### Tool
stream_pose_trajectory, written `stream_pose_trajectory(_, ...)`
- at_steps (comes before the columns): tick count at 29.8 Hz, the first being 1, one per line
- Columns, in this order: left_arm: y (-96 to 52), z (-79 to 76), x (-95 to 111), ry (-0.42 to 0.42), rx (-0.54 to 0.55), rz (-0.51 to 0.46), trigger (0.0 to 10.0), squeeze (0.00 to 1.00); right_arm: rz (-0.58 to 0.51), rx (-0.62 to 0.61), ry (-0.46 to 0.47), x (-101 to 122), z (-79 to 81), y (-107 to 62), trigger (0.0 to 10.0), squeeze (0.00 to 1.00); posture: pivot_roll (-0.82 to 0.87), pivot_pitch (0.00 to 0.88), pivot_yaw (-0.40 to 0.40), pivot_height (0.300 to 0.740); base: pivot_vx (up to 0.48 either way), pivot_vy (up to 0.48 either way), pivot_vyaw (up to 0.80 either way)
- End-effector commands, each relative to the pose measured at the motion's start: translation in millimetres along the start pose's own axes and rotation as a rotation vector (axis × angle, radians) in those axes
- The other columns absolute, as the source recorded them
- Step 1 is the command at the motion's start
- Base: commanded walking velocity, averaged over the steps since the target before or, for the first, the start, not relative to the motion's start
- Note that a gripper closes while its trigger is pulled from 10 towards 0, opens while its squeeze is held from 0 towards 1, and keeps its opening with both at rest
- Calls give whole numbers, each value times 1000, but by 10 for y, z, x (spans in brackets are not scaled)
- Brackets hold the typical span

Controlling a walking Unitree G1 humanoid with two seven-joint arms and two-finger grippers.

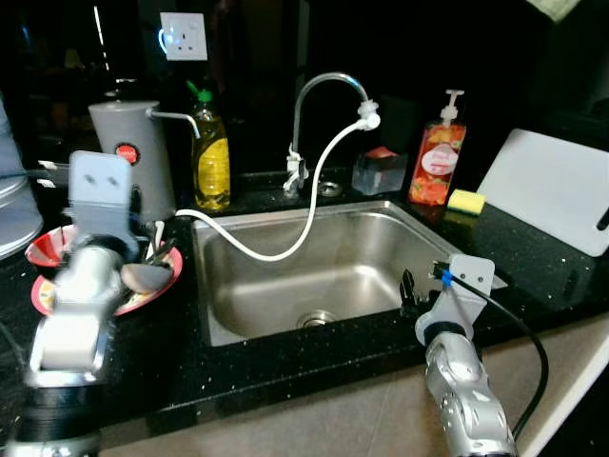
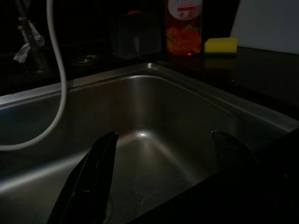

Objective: Kitchen organization

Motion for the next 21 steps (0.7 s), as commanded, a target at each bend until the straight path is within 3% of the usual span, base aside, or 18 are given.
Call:
stream_pose_trajectory(1, -1, -140, -184, -53, -107, 105, 10000, 0, -8, -5, 3, 20, -15, -3, 10000, 0, -46, 0, -16, 740, 0, 0, 0)
stream_pose_trajectory(5, -47, -408, -363, -154, -227, 189, 10000, 0, -9, 0, 3, 23, -2, -1, 10000, 0, -51, 0, -19, 740, 0, 0, 0)
stream_pose_trajectory(14, -25, -532, -483, -272, -242, 269, 10000, 0, -13, -1, -4, 50, -24, 9, 10000, 0, -58, 0, -23, 740, 0, 0, 0)
stream_pose_trajectory(18, -78, -649, -570, -294, -279, 307, 10000, 0, -8, 0, -4, 29, -10, -1, 10000, 0, -61, 0, -22, 740, 0, 0, 0)
stream_pose_trajectory(21, -164, -783, -661, -249, -305, 325, 10000, 0, -10, 1, -2, 36, -2, -3, 10000, 0, -63, 0, -21, 740, 0, 0, 0)
Point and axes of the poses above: a point about 5 cm out from each wrist's last joint towards the gripper, its own y axis pointing out of the wrist towards the gripper, its own x axis along the axis of the wrist's last joint, z = x × y, the point moved 5 cm from there along y, pointing out of the wrist towards the gripper, and after that the axes turned 5 degrees about y, right-handed, at the moved point
